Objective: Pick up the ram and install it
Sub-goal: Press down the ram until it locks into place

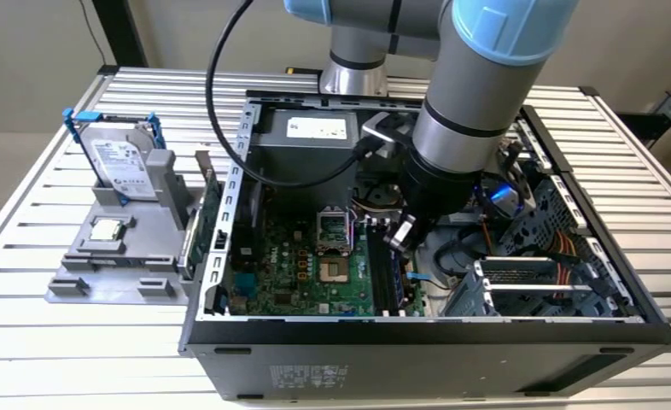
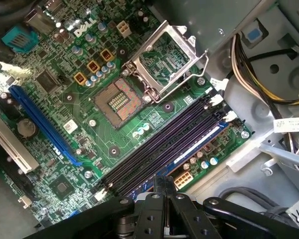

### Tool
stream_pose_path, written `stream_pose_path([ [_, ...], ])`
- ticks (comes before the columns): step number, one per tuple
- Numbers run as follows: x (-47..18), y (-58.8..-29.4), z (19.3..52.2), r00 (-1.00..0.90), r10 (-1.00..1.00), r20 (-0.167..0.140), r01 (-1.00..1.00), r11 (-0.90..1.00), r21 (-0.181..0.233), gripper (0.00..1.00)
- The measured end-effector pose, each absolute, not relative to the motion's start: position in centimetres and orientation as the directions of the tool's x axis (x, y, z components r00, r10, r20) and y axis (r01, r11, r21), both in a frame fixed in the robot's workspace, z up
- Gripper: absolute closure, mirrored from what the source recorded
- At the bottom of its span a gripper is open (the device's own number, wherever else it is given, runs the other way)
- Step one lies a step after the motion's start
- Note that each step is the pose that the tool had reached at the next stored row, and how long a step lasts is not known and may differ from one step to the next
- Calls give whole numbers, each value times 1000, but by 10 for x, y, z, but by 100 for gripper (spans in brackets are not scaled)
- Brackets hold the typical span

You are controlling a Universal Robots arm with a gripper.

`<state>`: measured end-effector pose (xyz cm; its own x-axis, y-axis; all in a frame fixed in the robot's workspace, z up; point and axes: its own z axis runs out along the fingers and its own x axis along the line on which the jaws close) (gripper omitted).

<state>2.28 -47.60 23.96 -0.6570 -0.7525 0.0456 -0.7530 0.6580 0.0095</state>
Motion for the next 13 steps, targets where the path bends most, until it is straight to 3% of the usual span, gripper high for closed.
stream_pose_path([
  [13,23,-476,240,-622,-782,45,-782,623,10,100],
])
